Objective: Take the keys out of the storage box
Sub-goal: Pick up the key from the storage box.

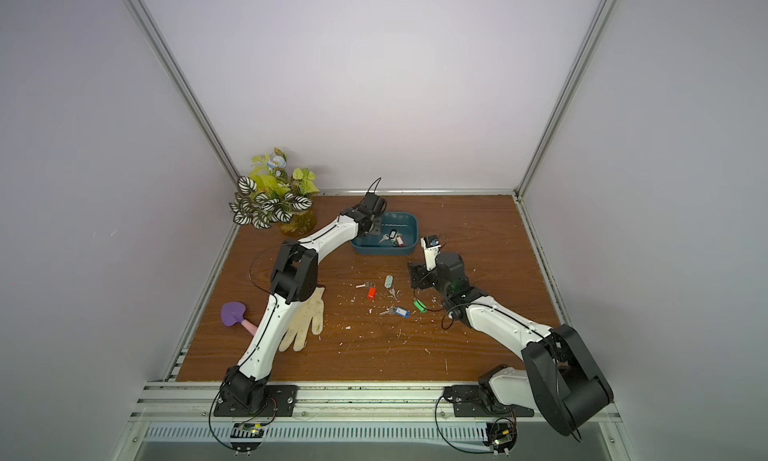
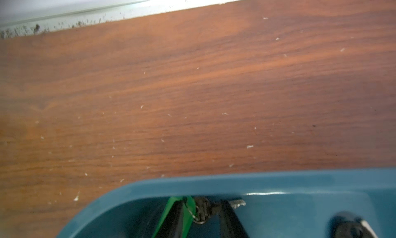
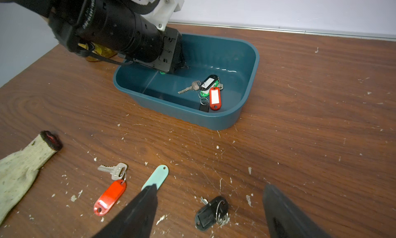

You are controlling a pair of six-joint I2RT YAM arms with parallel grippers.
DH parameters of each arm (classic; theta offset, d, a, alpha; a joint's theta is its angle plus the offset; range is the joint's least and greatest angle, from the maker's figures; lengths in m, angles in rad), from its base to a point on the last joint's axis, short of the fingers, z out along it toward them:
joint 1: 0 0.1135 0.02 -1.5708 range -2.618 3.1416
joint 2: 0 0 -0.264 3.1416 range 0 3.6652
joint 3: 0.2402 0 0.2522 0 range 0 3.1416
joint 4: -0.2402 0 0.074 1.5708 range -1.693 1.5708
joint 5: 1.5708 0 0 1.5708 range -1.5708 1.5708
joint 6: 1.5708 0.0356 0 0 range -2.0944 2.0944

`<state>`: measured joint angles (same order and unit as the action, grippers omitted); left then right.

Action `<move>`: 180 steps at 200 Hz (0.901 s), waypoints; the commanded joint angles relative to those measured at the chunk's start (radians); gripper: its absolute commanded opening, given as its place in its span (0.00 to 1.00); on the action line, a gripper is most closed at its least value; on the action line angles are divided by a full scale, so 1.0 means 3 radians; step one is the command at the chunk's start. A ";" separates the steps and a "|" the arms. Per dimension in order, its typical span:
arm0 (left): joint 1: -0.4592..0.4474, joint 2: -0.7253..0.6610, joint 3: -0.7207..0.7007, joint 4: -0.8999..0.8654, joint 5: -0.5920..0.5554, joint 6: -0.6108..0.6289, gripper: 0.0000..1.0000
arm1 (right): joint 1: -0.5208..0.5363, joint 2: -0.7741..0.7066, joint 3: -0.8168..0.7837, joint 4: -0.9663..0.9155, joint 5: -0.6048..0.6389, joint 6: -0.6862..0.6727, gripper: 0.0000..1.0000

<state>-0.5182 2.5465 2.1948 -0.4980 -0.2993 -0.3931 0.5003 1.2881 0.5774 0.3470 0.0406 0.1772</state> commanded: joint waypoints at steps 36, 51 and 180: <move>-0.0012 0.0067 0.0078 -0.0077 -0.0036 0.0040 0.00 | -0.0033 0.0025 0.0100 0.0091 -0.0067 0.0022 0.83; -0.0041 0.0037 0.0083 -0.0072 -0.0035 0.0088 0.00 | -0.0038 0.0011 0.0096 0.0081 -0.0032 0.0023 0.83; -0.0333 -0.0817 -0.0355 -0.0037 -0.0071 0.0217 0.00 | -0.0052 -0.0134 -0.0004 0.0151 -0.0072 0.0103 0.83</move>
<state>-0.6037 2.3844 2.1304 -0.5053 -0.3042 -0.3321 0.4885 1.2816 0.5770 0.3492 0.0353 0.1890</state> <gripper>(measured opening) 0.044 0.832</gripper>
